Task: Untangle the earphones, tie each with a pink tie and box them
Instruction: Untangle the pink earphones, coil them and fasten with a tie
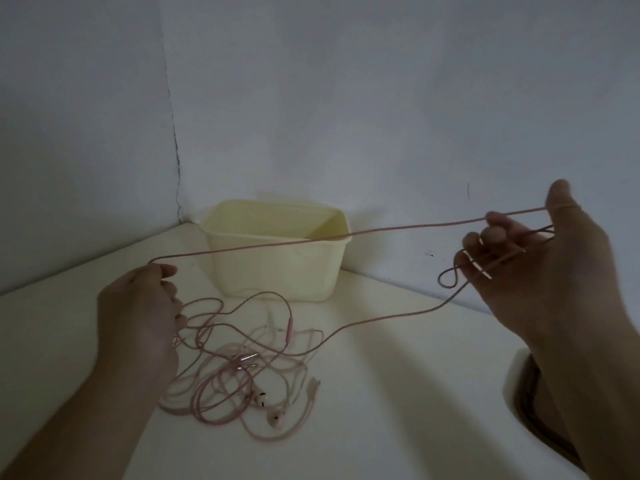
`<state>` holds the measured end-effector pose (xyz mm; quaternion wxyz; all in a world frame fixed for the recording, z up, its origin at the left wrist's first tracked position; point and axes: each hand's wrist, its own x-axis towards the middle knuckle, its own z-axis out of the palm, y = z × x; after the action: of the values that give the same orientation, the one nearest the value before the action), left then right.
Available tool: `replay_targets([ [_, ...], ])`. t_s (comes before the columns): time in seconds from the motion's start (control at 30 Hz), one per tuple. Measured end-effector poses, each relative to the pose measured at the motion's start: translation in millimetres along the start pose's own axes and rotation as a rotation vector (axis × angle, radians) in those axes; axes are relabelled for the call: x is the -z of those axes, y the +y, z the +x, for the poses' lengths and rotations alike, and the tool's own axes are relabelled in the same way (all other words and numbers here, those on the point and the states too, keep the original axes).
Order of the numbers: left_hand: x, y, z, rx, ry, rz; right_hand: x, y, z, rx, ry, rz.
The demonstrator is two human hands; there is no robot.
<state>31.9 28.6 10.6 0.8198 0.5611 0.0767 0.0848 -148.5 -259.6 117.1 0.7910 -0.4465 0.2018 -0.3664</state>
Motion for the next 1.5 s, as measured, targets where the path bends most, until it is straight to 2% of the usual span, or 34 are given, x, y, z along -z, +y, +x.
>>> replay_targets([
  [0.1, 1, -4, 3, -0.013, -0.043, 0.131, -7, 9, -3, 0.002, -0.068, -0.191],
  [0.23, -4, -6, -2, -0.051, -0.173, 0.408, -15, 33, -11, 0.151, -0.156, -0.617],
  [0.33, -11, -10, -10, -0.050, -0.310, 0.513, -24, 47, -23, 0.085, -0.345, -0.716],
  [0.4, -13, -5, -25, -0.190, -0.348, 0.561, -26, 54, -29, 0.101, -0.467, -0.871],
  [0.43, -13, 1, -37, -0.306, -0.407, 0.552, -27, 57, -31, 0.162, -0.524, -1.000],
  [0.5, -14, 10, -60, -0.477, -0.653, 0.462, -30, 62, -38, 0.276, -0.643, -1.201],
  [0.57, -17, 10, -78, -0.486, -0.922, 0.389, -34, 68, -46, 0.333, -0.729, -1.304],
  [0.6, -20, 7, -83, -0.480, -0.997, 0.392, -36, 71, -50, 0.370, -0.753, -1.348],
  [0.67, -23, -1, -87, -0.589, -1.019, 0.513, -37, 77, -53, 0.472, -0.767, -1.431],
  [0.73, -24, -8, -83, -0.653, -0.913, 0.586, -36, 80, -50, 0.560, -0.727, -1.531],
  [0.8, -21, -11, -74, -0.498, -0.790, 0.464, -34, 81, -45, 0.601, -0.636, -1.594],
  [0.87, -20, -10, -66, -0.317, -0.693, 0.247, -30, 83, -38, 0.732, -0.505, -1.521],
  [0.97, -21, -2, -53, -0.258, -0.521, 0.057, -22, 79, -25, 0.848, -0.241, -1.344],
  [1.0, -20, 1, -48, -0.250, -0.469, 0.024, -20, 75, -22, 0.810, -0.192, -1.281],
  [1.07, -16, 2, -40, -0.221, -0.392, -0.020, -19, 66, -18, 0.603, -0.168, -1.028],
  [1.13, -10, 1, -30, -0.170, -0.343, -0.057, -20, 55, -15, 0.304, -0.182, -0.684],
  [1.23, -4, 0, -16, -0.105, -0.287, -0.113, -14, 42, -9, 0.022, -0.255, -0.409],
  [1.33, -1, 1, -6, -0.051, -0.228, -0.159, -7, 24, -3, -0.119, -0.324, -0.177],
  [1.5, 5, -2, 5, -0.030, -0.198, -0.202, 3, 4, 3, -0.069, -0.224, 0.002],
])
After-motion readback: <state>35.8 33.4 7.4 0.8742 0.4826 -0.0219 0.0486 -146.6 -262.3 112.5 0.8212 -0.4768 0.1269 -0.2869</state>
